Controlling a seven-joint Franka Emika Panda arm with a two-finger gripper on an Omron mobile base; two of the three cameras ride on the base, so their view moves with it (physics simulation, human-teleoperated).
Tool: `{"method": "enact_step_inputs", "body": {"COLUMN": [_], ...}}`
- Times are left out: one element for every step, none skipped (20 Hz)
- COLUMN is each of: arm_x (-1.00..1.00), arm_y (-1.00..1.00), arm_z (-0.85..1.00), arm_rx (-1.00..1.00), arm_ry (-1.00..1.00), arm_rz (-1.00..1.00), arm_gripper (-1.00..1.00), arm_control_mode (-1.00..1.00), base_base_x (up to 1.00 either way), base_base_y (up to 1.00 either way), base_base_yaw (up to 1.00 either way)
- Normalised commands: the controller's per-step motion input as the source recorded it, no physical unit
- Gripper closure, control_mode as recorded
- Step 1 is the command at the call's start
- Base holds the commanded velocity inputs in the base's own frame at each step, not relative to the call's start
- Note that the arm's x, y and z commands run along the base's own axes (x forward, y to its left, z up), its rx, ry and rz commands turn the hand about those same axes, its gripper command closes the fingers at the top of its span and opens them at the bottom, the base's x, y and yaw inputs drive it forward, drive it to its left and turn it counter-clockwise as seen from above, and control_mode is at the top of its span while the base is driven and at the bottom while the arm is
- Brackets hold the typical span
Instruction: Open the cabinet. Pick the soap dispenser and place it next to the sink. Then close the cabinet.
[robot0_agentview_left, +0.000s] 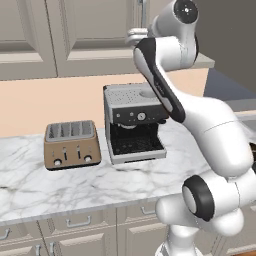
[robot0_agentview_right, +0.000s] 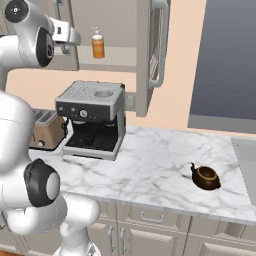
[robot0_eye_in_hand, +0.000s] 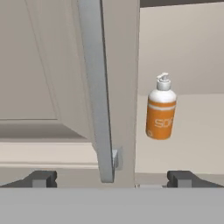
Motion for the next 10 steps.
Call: {"method": "enact_step_inputs", "body": {"arm_x": [0.27,0.22,0.18,0.17,0.16,0.18,0.21,0.21,0.23,0.23], "arm_y": [0.0,0.0,0.0,0.0,0.0,0.0,0.0,0.04,0.09,0.1], "arm_z": [0.0,0.0,0.0,0.0,0.0,0.0,0.0,0.0,0.0,0.0], "arm_rx": [0.0,0.0,0.0,0.0,0.0,0.0,0.0,0.0,0.0,0.0], "arm_ry": [0.0,0.0,0.0,-0.01,0.0,-0.01,0.0,-0.01,-0.03,-0.01], "arm_rz": [-0.08,-0.08,-0.08,-0.09,-0.09,-0.09,-0.08,-0.05,-0.03,0.0], "arm_gripper": [-1.0,-1.0,-1.0,-1.0,-1.0,-1.0,-1.0,-1.0,-1.0,-1.0], "arm_control_mode": [-1.0,-1.0,-1.0,-1.0,-1.0,-1.0,-1.0,-1.0,-1.0,-1.0], "base_base_x": [0.0,0.0,0.0,0.0,0.0,0.0,0.0,0.0,0.0,0.0], "base_base_y": [0.0,0.0,0.0,0.0,0.0,0.0,0.0,0.0,0.0,0.0], "base_base_yaw": [0.0,0.0,0.0,0.0,0.0,0.0,0.0,0.0,0.0,0.0]}}
